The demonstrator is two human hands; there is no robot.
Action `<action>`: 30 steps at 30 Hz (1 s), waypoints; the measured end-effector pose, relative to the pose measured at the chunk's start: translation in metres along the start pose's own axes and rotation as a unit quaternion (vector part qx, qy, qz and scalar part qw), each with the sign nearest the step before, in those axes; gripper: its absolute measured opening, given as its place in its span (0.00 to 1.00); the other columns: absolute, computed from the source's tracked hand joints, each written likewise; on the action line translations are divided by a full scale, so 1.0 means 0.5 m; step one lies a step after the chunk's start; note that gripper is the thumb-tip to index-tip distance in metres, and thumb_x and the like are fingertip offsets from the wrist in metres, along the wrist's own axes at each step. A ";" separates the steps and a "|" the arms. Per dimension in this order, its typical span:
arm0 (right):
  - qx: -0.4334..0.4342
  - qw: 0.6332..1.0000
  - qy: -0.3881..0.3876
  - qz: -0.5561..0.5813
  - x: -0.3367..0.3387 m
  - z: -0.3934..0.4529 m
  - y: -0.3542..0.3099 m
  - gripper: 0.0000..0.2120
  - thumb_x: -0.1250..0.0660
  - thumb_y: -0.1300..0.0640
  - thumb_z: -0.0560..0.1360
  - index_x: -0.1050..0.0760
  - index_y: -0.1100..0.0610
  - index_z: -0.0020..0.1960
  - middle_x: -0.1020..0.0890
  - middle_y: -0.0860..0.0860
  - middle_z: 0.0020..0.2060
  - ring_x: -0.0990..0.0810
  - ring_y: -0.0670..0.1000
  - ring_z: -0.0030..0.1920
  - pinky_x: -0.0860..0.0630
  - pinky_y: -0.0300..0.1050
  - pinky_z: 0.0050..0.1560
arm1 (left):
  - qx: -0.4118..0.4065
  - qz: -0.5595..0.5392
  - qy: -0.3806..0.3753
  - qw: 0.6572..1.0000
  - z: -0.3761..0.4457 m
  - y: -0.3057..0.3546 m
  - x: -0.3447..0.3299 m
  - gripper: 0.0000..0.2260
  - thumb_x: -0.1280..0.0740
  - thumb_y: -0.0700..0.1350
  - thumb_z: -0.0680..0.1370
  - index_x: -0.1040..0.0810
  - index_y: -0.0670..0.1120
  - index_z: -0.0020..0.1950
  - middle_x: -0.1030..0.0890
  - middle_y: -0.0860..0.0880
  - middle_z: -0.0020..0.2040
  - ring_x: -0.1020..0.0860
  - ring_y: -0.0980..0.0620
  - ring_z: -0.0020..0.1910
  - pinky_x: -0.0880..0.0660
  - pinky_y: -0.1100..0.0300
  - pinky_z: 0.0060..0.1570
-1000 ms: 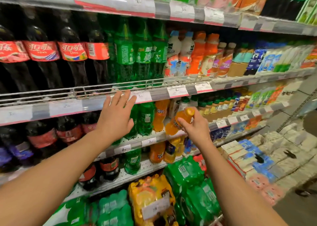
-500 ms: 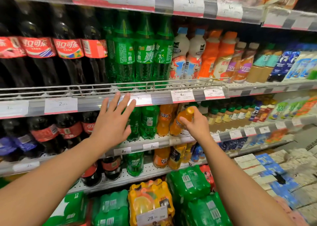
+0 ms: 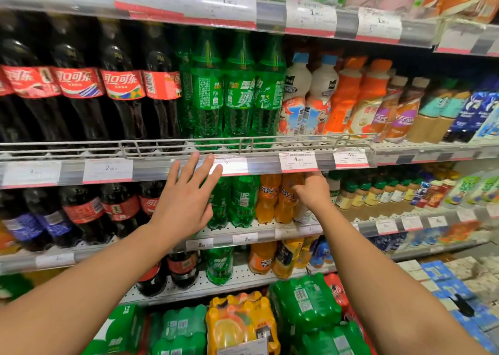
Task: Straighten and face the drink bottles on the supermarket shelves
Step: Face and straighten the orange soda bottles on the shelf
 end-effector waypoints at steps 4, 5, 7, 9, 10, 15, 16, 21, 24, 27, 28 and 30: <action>-0.028 0.999 -0.015 0.009 -0.003 0.021 0.002 0.15 0.30 0.60 0.72 0.17 0.63 0.58 0.22 0.58 0.65 0.20 0.62 0.58 0.20 0.57 0.58 | 0.007 0.002 -0.009 1.000 0.001 0.003 0.003 0.37 0.33 0.52 0.74 0.40 0.45 0.81 0.42 0.42 0.81 0.47 0.35 0.80 0.44 0.34 0.74; -0.037 0.999 -0.020 0.007 -0.003 0.024 0.002 0.16 0.30 0.60 0.72 0.18 0.62 0.60 0.22 0.58 0.65 0.19 0.62 0.58 0.20 0.57 0.58 | 0.008 0.001 -0.011 1.000 0.002 0.005 0.004 0.36 0.33 0.52 0.74 0.41 0.45 0.81 0.42 0.41 0.81 0.47 0.35 0.80 0.44 0.34 0.74; -0.069 0.997 -0.016 0.027 -0.005 0.029 0.004 0.19 0.30 0.61 0.73 0.21 0.61 0.63 0.24 0.57 0.67 0.20 0.61 0.58 0.20 0.53 0.55 | 0.011 0.002 -0.016 1.000 0.003 0.009 0.006 0.36 0.33 0.52 0.74 0.40 0.45 0.81 0.41 0.41 0.81 0.46 0.35 0.80 0.43 0.35 0.74; -0.097 0.994 -0.012 0.048 -0.007 0.030 0.004 0.21 0.30 0.62 0.74 0.24 0.60 0.66 0.25 0.57 0.68 0.20 0.61 0.59 0.22 0.51 0.52 | 0.014 0.004 -0.017 1.000 0.005 0.013 0.010 0.36 0.33 0.51 0.74 0.40 0.44 0.80 0.40 0.40 0.80 0.43 0.36 0.79 0.41 0.37 0.74; -0.102 0.994 -0.012 0.049 -0.008 0.031 0.006 0.22 0.31 0.62 0.74 0.26 0.60 0.67 0.26 0.57 0.68 0.21 0.61 0.60 0.21 0.52 0.54 | 0.015 0.004 -0.016 1.000 0.005 0.014 0.012 0.36 0.33 0.51 0.74 0.39 0.44 0.80 0.39 0.40 0.80 0.42 0.36 0.78 0.40 0.38 0.73; -0.076 0.996 -0.014 0.038 -0.010 0.030 0.011 0.19 0.32 0.64 0.75 0.25 0.64 0.65 0.25 0.59 0.67 0.20 0.62 0.58 0.21 0.53 0.55 | 0.011 -0.003 -0.007 1.000 0.003 0.016 0.019 0.35 0.33 0.50 0.73 0.38 0.43 0.78 0.38 0.40 0.79 0.38 0.37 0.76 0.38 0.39 0.72; -0.063 0.997 -0.007 0.036 -0.008 0.027 0.011 0.18 0.31 0.64 0.75 0.25 0.64 0.64 0.25 0.59 0.66 0.20 0.62 0.57 0.22 0.52 0.54 | 0.012 -0.004 -0.010 1.000 0.002 0.015 0.019 0.35 0.33 0.50 0.73 0.38 0.43 0.79 0.38 0.40 0.79 0.38 0.37 0.76 0.38 0.39 0.72; -0.004 1.000 -0.005 -0.026 -0.008 0.010 0.011 0.16 0.29 0.55 0.78 0.22 0.67 0.59 0.23 0.60 0.65 0.19 0.63 0.53 0.20 0.58 0.54 | 0.014 -0.017 -0.022 1.000 0.001 0.011 0.019 0.36 0.32 0.51 0.73 0.38 0.44 0.79 0.39 0.41 0.80 0.38 0.38 0.77 0.39 0.39 0.73; 0.037 0.999 0.016 -0.024 -0.015 -0.009 0.015 0.15 0.28 0.52 0.76 0.20 0.66 0.47 0.26 0.58 0.71 0.19 0.62 0.53 0.20 0.59 0.53 | 0.010 -0.023 -0.025 0.999 -0.001 0.009 0.021 0.37 0.32 0.51 0.73 0.39 0.45 0.80 0.40 0.41 0.81 0.39 0.38 0.77 0.39 0.39 0.73; 0.049 0.998 0.047 -0.016 -0.017 -0.038 0.015 0.15 0.29 0.50 0.75 0.25 0.61 0.38 0.25 0.57 0.71 0.21 0.62 0.59 0.22 0.58 0.55 | 0.006 -0.029 -0.038 0.999 -0.004 0.004 0.024 0.38 0.34 0.53 0.75 0.44 0.46 0.82 0.45 0.42 0.82 0.43 0.39 0.80 0.43 0.40 0.76; 0.044 0.997 0.057 -0.007 -0.016 -0.052 0.013 0.14 0.29 0.49 0.75 0.26 0.60 0.41 0.23 0.58 0.66 0.21 0.62 0.57 0.22 0.57 0.53 | 0.003 -0.033 -0.043 0.999 -0.005 0.002 0.026 0.39 0.34 0.54 0.75 0.46 0.47 0.82 0.48 0.43 0.83 0.46 0.40 0.80 0.45 0.41 0.77; 0.034 0.997 0.062 -0.003 -0.014 -0.084 0.003 0.14 0.31 0.49 0.76 0.26 0.60 0.50 0.21 0.58 0.55 0.21 0.61 0.52 0.25 0.53 0.47 | -0.002 -0.047 -0.052 0.998 -0.008 -0.001 0.033 0.38 0.35 0.55 0.77 0.49 0.48 0.83 0.52 0.44 0.83 0.50 0.41 0.81 0.50 0.43 0.79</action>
Point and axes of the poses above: each hand's wrist, its own z-axis towards the middle knuckle, its own x-axis out of the back of the hand, y = z × x, the point moved 2 cm from there along z, towards the middle knuckle
